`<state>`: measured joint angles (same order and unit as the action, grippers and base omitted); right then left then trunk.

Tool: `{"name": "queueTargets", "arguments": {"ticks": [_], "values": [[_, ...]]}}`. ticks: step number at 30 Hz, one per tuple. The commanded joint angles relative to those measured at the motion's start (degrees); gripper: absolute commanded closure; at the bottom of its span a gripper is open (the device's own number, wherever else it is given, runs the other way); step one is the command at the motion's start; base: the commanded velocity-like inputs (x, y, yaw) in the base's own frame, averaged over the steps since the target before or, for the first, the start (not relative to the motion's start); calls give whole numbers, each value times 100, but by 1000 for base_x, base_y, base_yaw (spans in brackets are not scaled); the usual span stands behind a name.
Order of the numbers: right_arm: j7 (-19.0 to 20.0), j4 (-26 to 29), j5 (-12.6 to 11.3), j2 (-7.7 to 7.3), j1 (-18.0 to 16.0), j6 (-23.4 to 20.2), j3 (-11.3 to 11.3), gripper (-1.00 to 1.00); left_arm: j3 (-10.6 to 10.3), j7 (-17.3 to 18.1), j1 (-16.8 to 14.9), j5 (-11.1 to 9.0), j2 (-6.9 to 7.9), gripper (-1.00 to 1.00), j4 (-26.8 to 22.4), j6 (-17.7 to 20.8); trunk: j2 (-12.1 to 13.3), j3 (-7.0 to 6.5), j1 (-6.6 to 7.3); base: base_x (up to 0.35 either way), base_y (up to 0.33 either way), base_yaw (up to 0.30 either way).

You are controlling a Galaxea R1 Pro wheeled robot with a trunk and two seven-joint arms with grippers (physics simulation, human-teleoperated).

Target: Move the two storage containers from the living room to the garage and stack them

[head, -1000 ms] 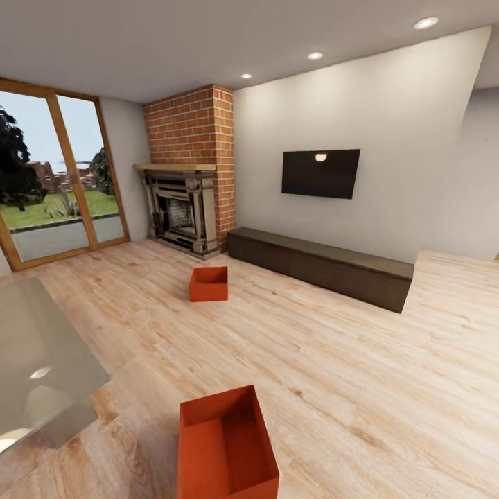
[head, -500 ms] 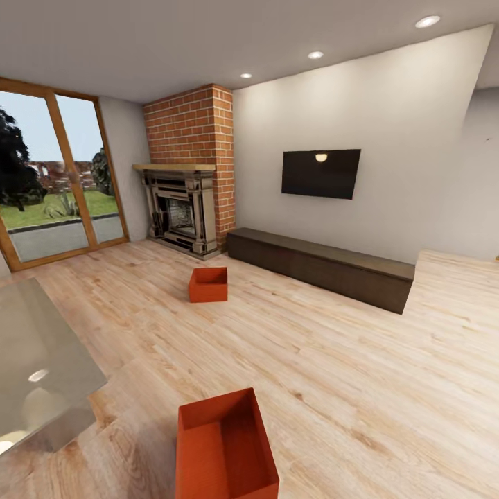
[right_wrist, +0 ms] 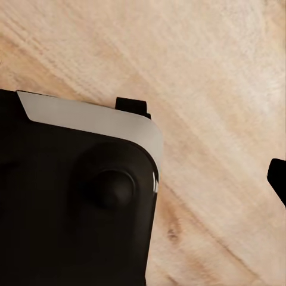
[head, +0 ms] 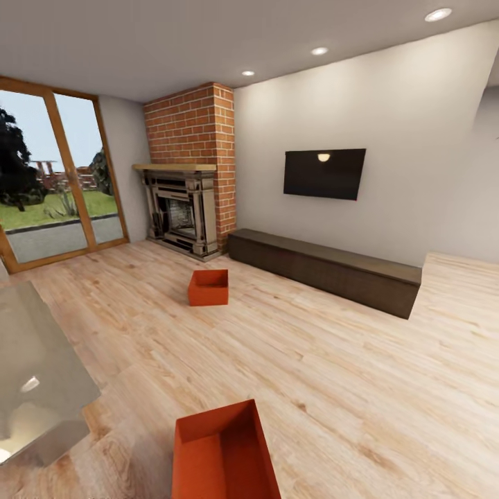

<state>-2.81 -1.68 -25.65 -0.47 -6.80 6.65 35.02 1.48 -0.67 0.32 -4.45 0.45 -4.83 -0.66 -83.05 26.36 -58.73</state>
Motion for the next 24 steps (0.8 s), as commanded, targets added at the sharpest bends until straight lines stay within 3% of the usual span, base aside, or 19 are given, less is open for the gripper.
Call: {"name": "queueTargets", "arguments": {"ticks": [1,24], "values": [[0,-16,-46,4,-6,29,49,-100,10,-3,3,-47,-1,-100,-9,-6,-3,6,0,8,0,182],[0,-16,-46,2,-6,29,49,-100,10,-3,3,-47,-1,-100,-9,-7,-3,56,0,1,0,232]]}}
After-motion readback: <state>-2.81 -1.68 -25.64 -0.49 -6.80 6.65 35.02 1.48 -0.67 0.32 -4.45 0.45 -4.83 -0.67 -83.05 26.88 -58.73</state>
